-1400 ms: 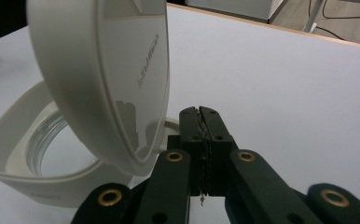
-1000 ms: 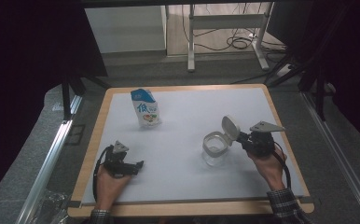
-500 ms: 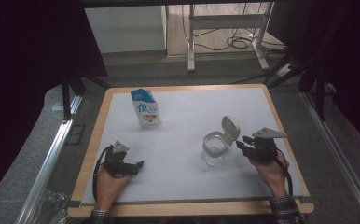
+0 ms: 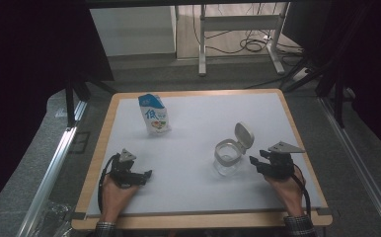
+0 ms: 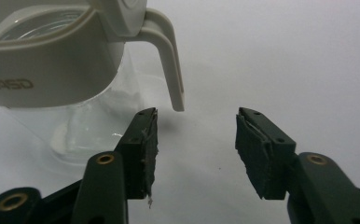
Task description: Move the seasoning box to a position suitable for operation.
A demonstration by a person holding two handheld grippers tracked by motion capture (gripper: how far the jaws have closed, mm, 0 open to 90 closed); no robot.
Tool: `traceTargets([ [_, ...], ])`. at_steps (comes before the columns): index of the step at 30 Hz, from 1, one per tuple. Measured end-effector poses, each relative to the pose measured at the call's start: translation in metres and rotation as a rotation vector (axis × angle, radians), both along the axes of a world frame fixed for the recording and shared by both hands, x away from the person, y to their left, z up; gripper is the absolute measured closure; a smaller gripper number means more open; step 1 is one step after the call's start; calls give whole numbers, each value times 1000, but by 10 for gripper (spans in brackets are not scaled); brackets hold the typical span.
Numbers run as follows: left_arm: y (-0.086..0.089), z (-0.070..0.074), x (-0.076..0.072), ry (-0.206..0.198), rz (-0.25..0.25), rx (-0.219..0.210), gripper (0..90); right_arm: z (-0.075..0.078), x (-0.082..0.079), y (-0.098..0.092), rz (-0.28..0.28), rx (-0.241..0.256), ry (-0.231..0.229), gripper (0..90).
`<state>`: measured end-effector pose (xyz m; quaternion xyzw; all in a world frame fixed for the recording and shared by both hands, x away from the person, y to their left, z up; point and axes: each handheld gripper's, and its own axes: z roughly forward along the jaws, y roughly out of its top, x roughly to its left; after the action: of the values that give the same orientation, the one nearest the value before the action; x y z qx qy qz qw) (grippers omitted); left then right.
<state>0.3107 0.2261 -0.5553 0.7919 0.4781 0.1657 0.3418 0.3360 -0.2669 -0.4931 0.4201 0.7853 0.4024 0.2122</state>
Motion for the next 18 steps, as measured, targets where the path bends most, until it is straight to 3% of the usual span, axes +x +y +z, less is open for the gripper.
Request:
traceTargets([
  [9, 0, 0, 0, -4, -3, 2, 44, -11, -7, 6, -1, -50, -23, 358],
  [18, 4, 6, 1, -21, 8, -1, 56, -21, -9, 6, 4, -61, 11, 301],
])
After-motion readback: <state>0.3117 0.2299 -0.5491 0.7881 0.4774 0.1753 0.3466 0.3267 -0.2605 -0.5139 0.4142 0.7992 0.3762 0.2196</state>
